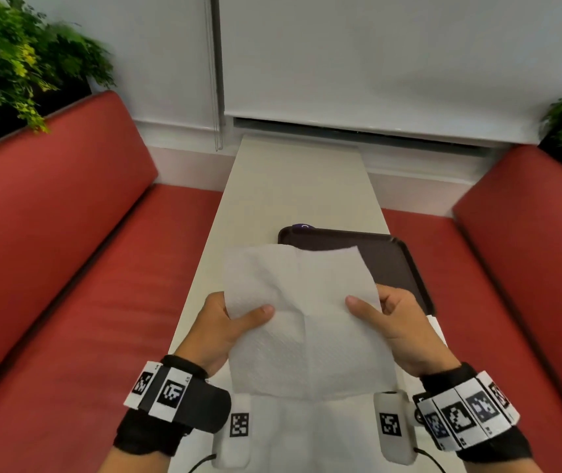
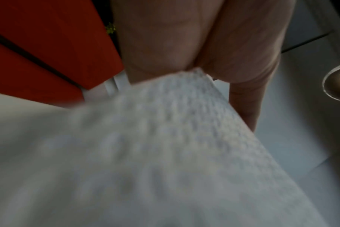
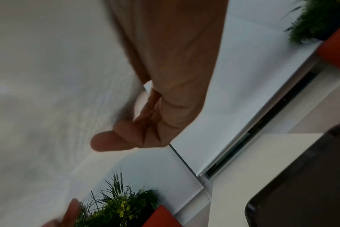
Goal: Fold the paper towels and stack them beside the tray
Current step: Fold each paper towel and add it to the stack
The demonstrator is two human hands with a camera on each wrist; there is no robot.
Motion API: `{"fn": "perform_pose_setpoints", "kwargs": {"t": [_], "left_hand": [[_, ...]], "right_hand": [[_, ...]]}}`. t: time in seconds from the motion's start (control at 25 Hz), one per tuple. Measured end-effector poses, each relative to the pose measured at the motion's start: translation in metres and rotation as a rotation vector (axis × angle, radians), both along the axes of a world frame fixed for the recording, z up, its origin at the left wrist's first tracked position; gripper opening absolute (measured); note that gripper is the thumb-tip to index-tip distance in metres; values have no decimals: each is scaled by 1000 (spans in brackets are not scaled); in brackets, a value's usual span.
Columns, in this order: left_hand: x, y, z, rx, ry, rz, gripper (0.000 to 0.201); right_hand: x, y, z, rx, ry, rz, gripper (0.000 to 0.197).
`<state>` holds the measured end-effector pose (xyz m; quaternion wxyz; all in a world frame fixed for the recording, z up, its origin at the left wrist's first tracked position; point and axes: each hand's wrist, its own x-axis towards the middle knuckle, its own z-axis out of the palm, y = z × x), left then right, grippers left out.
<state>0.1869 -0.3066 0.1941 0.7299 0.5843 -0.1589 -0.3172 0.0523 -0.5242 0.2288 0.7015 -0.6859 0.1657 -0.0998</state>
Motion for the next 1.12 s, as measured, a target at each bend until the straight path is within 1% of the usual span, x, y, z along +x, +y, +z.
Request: {"fn": "perform_pose_setpoints", "kwargs": {"t": [0.08, 0.12, 0.2, 0.28, 0.36, 0.48, 0.56, 0.64, 0.68, 0.76, 0.8, 0.84, 0.88, 0.92, 0.96, 1.0, 1.04, 1.08, 1.12], "left_hand": [[5, 1, 6, 29, -61, -12, 73], [6, 1, 9, 31, -71, -19, 78], [7, 1, 15, 26, -69, -59, 80], [5, 0, 20, 51, -104, -97, 75], [4, -2, 23, 68, -131, -83, 64], [3, -1, 27, 30, -97, -70, 52], [2, -2, 30, 4, -96, -63, 37], [2, -3, 33, -16, -105, -59, 14], [2, -3, 36, -17, -108, -53, 15], [2, -3, 38, -16, -71, -47, 35], [2, -3, 37, -22, -47, -49, 43], [2, -3, 36, -28, -33, -40, 46], [1, -4, 36, -39, -19, -45, 47], [0, -4, 37, -48, -3, -43, 46], [0, -4, 36, -58, 27, -46, 43], [0, -6, 36, -72, 70, -57, 35], [0, -7, 36, -98, 126, -84, 23], [0, -9, 36, -128, 185, -123, 15], [-1, -12, 32, -126, 198, -154, 25]], "right_hand": [[-3, -5, 3, -19, -21, -15, 25], [-4, -7, 4, -28, -40, -29, 25], [-4, -7, 3, -73, -56, -53, 24], [-5, -5, 2, -104, -69, -47, 25], [-7, -6, 3, -93, -76, -31, 26], [-13, -12, 6, -23, -89, 18, 29], [-16, -14, 8, 9, -109, 14, 24], [-20, -17, 9, 29, -129, -10, 24], [-21, -17, 11, 29, -130, -18, 23], [-24, -19, 13, 53, -117, -30, 21], [-26, -21, 11, 68, -105, -38, 27], [-27, -21, 11, 79, -89, -48, 37], [-29, -24, 8, 92, -80, -67, 47], [-31, -24, 9, 112, -77, -86, 52], [-32, -25, 8, 132, -83, -102, 50], [-35, -24, 9, 152, -91, -116, 44], [-38, -27, 5, 165, -99, -134, 35], [-42, -28, 2, 168, -94, -151, 29], [-47, -31, -5, 146, -80, -180, 28]]}}
